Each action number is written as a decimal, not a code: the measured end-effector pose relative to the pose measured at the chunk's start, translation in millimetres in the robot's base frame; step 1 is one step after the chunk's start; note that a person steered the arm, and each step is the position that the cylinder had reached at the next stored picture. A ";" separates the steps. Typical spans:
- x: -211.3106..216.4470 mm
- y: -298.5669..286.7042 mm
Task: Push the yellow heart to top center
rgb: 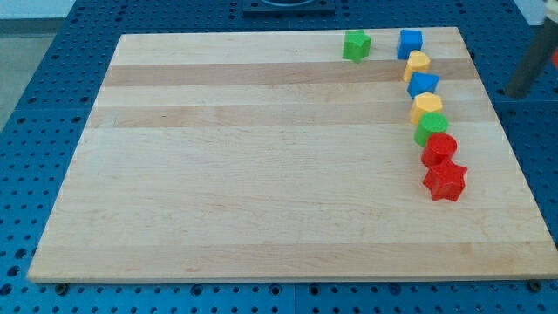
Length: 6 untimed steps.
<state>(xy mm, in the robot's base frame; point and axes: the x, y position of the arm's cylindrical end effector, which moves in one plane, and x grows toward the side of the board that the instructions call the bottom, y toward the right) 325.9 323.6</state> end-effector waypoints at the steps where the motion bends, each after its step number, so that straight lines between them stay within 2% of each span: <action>1: -43.1 -20.4; 2: -43.0 -56.0; 4: -8.5 -159.5; 6: -18.2 -233.7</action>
<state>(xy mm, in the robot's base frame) 307.6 89.9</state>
